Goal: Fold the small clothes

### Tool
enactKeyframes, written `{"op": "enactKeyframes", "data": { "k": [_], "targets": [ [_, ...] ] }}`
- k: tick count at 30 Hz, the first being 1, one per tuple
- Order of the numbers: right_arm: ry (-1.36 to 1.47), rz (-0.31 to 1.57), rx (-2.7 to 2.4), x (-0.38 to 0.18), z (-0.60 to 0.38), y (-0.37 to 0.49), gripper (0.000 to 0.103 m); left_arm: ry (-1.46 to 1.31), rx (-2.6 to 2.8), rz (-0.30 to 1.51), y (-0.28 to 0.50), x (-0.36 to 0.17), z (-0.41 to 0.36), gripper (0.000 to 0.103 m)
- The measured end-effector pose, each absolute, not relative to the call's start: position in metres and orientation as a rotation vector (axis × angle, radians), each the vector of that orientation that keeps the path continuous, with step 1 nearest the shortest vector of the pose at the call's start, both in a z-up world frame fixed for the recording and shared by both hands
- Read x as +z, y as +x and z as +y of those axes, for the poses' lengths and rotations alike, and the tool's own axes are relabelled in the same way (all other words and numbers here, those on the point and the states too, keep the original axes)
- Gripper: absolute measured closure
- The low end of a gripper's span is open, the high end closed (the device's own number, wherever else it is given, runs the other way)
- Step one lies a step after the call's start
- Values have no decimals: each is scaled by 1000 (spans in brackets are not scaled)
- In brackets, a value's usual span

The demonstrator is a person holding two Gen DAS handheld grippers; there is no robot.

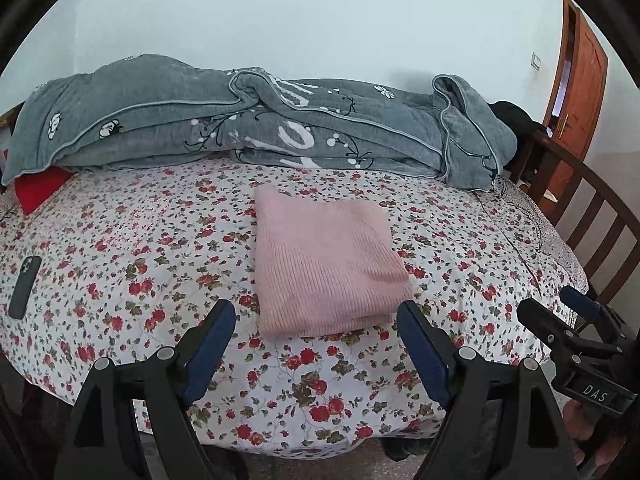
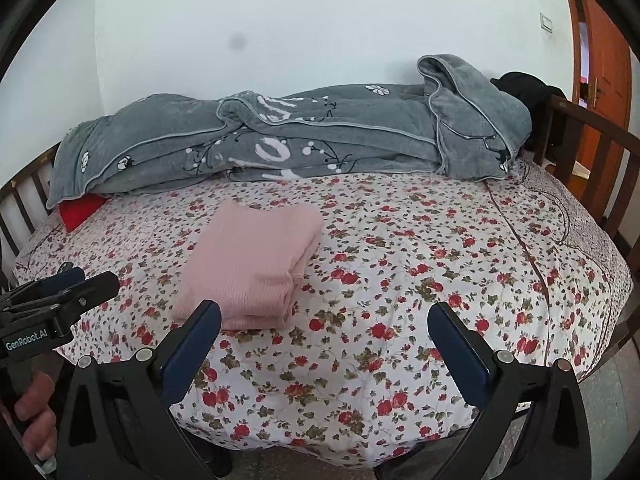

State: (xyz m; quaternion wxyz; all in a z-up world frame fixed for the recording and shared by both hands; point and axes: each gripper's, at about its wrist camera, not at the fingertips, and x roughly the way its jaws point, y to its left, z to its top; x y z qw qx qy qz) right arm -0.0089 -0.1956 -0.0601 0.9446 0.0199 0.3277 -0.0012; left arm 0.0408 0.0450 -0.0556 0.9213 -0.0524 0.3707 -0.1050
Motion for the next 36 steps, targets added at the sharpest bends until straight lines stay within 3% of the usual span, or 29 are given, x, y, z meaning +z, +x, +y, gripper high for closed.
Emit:
{"op": "enactKeyframes", "data": {
  "k": [36],
  "targets": [
    [59, 673, 10, -59, -198, -13, 2, -108, -217, 751, 36, -49, 43, 21]
  ]
}}
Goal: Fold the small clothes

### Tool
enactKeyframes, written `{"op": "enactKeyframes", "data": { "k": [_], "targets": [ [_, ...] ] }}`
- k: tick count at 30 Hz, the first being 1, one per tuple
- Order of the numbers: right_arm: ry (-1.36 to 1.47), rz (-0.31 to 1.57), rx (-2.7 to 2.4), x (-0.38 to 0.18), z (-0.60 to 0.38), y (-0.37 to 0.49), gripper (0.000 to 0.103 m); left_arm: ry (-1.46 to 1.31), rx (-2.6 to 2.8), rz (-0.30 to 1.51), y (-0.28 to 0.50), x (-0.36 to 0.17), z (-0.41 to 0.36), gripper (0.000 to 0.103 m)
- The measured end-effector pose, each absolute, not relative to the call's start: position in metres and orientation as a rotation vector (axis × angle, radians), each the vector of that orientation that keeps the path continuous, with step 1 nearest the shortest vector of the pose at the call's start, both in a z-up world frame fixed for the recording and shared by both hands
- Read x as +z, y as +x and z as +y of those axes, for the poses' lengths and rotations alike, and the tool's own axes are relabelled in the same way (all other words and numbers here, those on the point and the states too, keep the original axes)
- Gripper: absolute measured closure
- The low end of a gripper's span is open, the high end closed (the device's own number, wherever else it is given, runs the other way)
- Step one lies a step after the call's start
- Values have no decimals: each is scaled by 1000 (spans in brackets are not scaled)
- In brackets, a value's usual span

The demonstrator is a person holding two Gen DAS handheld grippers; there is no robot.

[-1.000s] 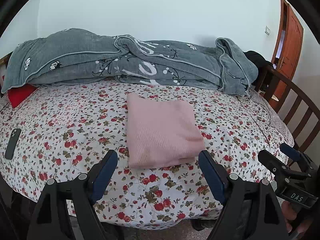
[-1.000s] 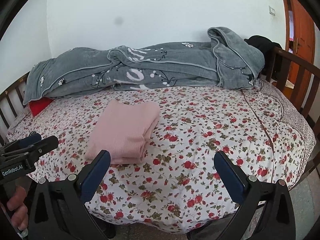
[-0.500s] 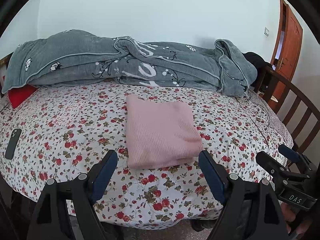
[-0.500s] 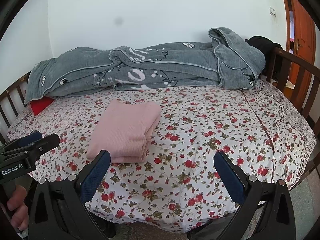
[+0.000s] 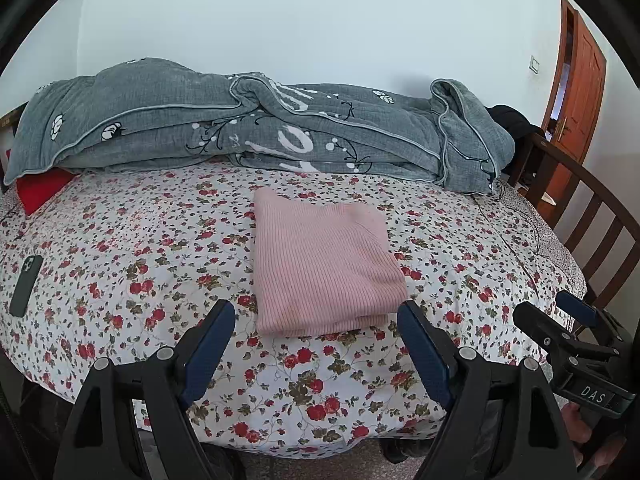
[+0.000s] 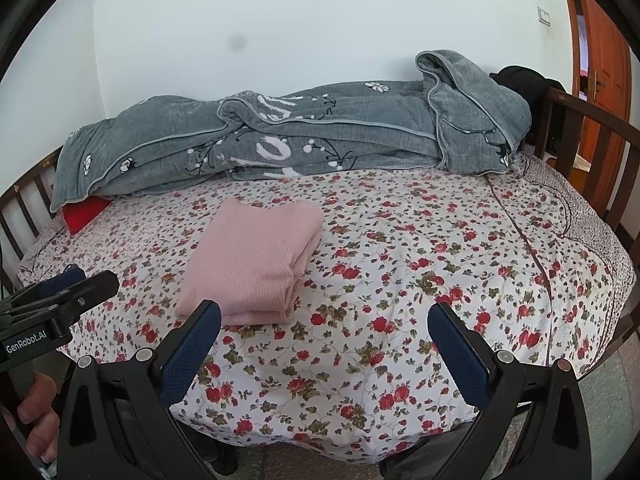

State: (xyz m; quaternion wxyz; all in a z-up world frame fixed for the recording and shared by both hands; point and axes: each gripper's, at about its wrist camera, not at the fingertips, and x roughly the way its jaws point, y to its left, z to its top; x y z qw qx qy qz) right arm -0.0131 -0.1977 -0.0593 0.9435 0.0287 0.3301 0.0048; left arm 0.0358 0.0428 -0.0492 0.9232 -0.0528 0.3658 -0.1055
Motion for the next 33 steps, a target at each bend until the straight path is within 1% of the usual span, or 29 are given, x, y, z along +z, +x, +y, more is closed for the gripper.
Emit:
{"op": "enactKeyframes", "data": {
  "k": [30, 33],
  "targets": [
    [86, 673, 17, -58, -196, -17, 2, -116, -218, 739, 34, -48, 43, 21],
    [76, 668, 7, -57, -195, -18, 2, -117, -216, 738, 35, -45, 42, 19]
  ]
}}
